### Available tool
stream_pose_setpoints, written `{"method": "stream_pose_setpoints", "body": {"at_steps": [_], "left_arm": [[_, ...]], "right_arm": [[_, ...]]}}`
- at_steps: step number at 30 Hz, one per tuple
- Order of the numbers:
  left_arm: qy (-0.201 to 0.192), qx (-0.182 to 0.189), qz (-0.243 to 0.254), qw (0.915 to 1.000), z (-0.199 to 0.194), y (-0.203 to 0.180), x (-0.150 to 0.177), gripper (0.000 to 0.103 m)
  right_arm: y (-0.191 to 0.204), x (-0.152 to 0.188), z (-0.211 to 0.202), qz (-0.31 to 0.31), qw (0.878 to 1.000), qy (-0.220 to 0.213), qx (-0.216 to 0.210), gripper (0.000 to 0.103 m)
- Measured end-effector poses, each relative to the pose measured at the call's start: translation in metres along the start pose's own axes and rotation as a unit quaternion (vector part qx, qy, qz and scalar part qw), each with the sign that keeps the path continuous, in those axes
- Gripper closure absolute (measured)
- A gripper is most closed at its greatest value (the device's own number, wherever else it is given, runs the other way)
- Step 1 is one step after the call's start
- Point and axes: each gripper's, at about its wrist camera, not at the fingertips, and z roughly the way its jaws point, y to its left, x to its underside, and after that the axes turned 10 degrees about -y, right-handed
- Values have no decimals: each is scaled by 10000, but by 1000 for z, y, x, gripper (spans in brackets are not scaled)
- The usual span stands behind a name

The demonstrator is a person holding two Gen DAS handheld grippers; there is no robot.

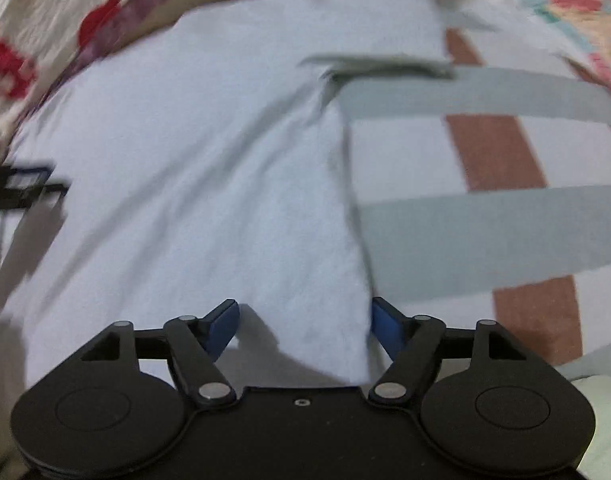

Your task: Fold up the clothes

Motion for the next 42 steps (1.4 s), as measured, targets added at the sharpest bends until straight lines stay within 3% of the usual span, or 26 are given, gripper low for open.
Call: {"method": "stream_pose_setpoints", "body": {"at_steps": [1,3,4,5,7,9,13,16,17,18,20,22,24,25,28,30,34,36,37,40,42], "left_arm": [[-38,-52,-82,9999,-1,0,0,18],[-114,-177,-181,9996,2,-2,-1,16],[-137,-253,-272,9992,3,-2,-1,15],[-158,-330,-367,9987,4,-3,-2,15],[-91,-689,-650,9955,2,-6,-4,18],[-67,-1054,-854,9907,-18,-12,6,20],[-20,-1778,-1250,9761,-59,-25,26,20],[15,-2314,-1542,9606,-90,-35,40,25],[27,-2490,-1638,9545,-100,-38,45,25],[38,-2666,-1733,9481,-111,-41,50,25],[-17,-2914,-1868,9382,-133,-55,60,25],[-161,-3047,-1939,9324,-157,-77,69,25],[28,-3260,-1837,9273,-173,-96,77,25],[223,-3228,-1826,9284,-178,-101,79,25],[798,-2685,-1705,9447,-215,-110,86,25],[631,-2999,-1697,9366,-248,-109,99,24],[554,-3299,-2440,9103,-274,-103,163,28],[929,-3217,-2847,8982,-267,-91,193,36],[926,-3164,-3156,8898,-267,-81,201,40],[352,-2732,-3423,8983,-279,-67,202,38],[277,-2418,-3510,9042,-282,-63,204,38]], "right_arm": [[4,2,1,-56,10000,65,29,33],[4,8,-3,-116,9997,-196,51,51],[0,11,-6,49,9993,-367,74,65],[-5,14,-10,56,9987,-513,42,101],[-16,23,-20,-63,9969,-786,40,102],[-23,33,-31,-668,9927,-983,215,103],[-66,49,-31,-1126,9869,-1115,293,103],[-90,52,-39,-148,9918,-1151,-542,103],[-98,52,-41,203,9896,-1156,-834,97],[-106,53,-44,552,9853,-1159,-1124,93],[-121,55,-49,1248,9707,-1156,-1696,92],[-109,54,-48,1105,9675,-1182,-1944,92],[-92,48,-47,738,9683,-1273,-2018,89],[-84,46,-48,541,9684,-1335,-2037,88],[-74,46,-59,126,9659,-1435,-2150,83],[-68,46,-67,-144,9633,-1496,-2225,79],[-70,66,-85,-528,9614,-1459,-2271,75],[-74,88,-98,-552,9633,-1392,-2230,75],[-78,100,-105,-535,9642,-1351,-2220,75],[-94,132,-124,-147,9717,-1138,-2066,71],[-102,152,-140,150,9748,-1104,-1935,66]]}}
